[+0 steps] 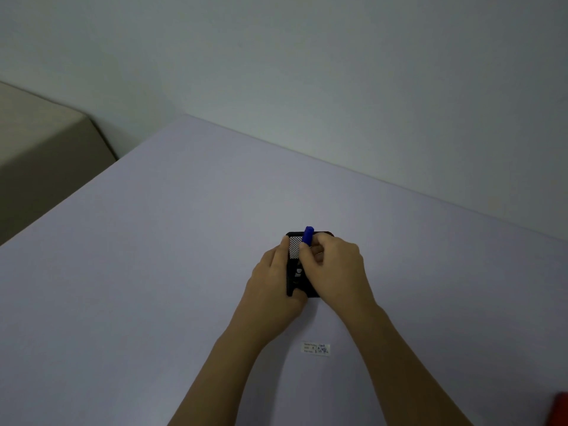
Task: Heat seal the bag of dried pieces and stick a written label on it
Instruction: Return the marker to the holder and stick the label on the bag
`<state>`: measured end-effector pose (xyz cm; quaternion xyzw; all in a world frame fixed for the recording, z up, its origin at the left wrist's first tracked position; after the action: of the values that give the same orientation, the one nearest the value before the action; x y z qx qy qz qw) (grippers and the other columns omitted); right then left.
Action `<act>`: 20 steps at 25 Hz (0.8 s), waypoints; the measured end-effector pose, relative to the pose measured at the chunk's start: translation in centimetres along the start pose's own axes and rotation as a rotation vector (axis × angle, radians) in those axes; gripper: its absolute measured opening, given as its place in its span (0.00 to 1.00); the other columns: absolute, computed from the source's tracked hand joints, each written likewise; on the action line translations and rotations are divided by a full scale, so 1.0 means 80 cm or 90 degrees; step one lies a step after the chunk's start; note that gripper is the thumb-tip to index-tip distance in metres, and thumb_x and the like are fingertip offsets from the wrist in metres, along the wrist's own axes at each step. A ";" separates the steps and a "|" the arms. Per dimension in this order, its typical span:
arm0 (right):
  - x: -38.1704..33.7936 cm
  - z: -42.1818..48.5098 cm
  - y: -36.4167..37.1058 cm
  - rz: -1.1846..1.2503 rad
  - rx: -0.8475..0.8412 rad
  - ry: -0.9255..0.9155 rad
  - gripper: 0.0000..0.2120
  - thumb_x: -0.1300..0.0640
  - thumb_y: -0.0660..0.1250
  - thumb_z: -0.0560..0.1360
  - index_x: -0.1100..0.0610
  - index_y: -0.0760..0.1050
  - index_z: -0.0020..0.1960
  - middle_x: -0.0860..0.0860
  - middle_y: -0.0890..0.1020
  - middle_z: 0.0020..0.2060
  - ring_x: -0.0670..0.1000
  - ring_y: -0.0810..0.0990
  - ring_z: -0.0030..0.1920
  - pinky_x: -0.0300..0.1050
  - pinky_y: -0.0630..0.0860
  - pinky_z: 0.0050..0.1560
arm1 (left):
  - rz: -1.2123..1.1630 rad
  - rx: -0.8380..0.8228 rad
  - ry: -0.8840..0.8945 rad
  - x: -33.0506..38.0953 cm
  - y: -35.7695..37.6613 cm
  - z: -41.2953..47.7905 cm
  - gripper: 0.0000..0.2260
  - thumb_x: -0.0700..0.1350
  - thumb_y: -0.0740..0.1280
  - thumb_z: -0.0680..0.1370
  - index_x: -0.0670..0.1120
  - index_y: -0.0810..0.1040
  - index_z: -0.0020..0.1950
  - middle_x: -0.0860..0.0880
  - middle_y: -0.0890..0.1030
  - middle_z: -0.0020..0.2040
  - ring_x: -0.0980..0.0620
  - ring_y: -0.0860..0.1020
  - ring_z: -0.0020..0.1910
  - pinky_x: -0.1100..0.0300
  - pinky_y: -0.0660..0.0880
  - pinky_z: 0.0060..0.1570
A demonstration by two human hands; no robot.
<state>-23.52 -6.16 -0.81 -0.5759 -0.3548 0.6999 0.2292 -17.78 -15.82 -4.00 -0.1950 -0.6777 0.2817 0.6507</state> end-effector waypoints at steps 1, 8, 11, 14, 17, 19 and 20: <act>-0.001 0.001 -0.002 -0.016 0.004 -0.005 0.10 0.52 0.62 0.76 0.58 0.75 0.52 0.53 0.83 0.43 0.50 0.79 0.38 0.41 0.76 0.40 | 0.003 -0.001 -0.002 0.001 -0.001 0.000 0.34 0.41 0.67 0.74 0.48 0.53 0.75 0.51 0.66 0.69 0.55 0.67 0.65 0.71 0.59 0.56; -0.009 0.005 -0.016 -0.185 0.077 -0.068 0.17 0.54 0.62 0.75 0.55 0.70 0.63 0.54 0.77 0.52 0.53 0.75 0.49 0.44 0.72 0.40 | 0.027 0.005 0.030 0.006 0.000 -0.002 0.34 0.38 0.66 0.73 0.46 0.53 0.75 0.49 0.69 0.67 0.52 0.70 0.61 0.68 0.65 0.54; 0.010 0.007 -0.023 -0.225 0.104 -0.035 0.20 0.53 0.63 0.75 0.58 0.70 0.64 0.55 0.74 0.59 0.54 0.73 0.55 0.47 0.74 0.47 | 0.036 0.007 0.026 0.005 -0.001 0.000 0.35 0.38 0.66 0.73 0.45 0.51 0.75 0.48 0.68 0.68 0.51 0.69 0.63 0.66 0.66 0.57; 0.019 0.003 -0.020 -0.178 0.082 -0.022 0.25 0.50 0.61 0.76 0.57 0.62 0.70 0.54 0.72 0.64 0.54 0.70 0.62 0.48 0.73 0.53 | 0.040 -0.007 0.039 0.008 0.000 -0.003 0.37 0.38 0.66 0.74 0.46 0.47 0.76 0.47 0.66 0.70 0.51 0.67 0.65 0.68 0.63 0.58; 0.029 -0.009 -0.038 -0.065 0.132 0.002 0.29 0.47 0.60 0.76 0.58 0.57 0.72 0.56 0.71 0.65 0.55 0.69 0.63 0.49 0.70 0.57 | 0.008 0.007 0.044 0.015 -0.012 -0.013 0.39 0.36 0.64 0.74 0.49 0.43 0.76 0.50 0.62 0.71 0.53 0.65 0.66 0.72 0.59 0.59; 0.056 -0.036 -0.054 0.022 0.197 0.044 0.23 0.51 0.60 0.77 0.59 0.63 0.69 0.56 0.75 0.61 0.55 0.73 0.60 0.50 0.71 0.58 | -0.027 0.118 0.029 0.008 -0.029 -0.030 0.34 0.34 0.65 0.73 0.49 0.54 0.75 0.53 0.67 0.62 0.60 0.71 0.56 0.81 0.63 0.52; 0.073 -0.055 -0.056 0.047 0.205 0.068 0.19 0.55 0.60 0.77 0.59 0.67 0.67 0.56 0.76 0.57 0.53 0.75 0.55 0.50 0.74 0.56 | -0.027 0.170 0.029 0.002 -0.034 -0.042 0.29 0.34 0.65 0.74 0.47 0.62 0.72 0.54 0.69 0.58 0.63 0.72 0.51 0.83 0.65 0.48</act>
<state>-21.03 2.03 -1.53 -0.5808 -0.2039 0.7242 0.3109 -14.15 -17.34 -2.18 -0.0985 -0.6231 0.3512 0.6918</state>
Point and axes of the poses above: each hand's wrist, its own z-axis towards the middle knuckle, its own y-axis out of the palm, x = y × z, the point moved 7 cm from there along z, towards the middle knuckle
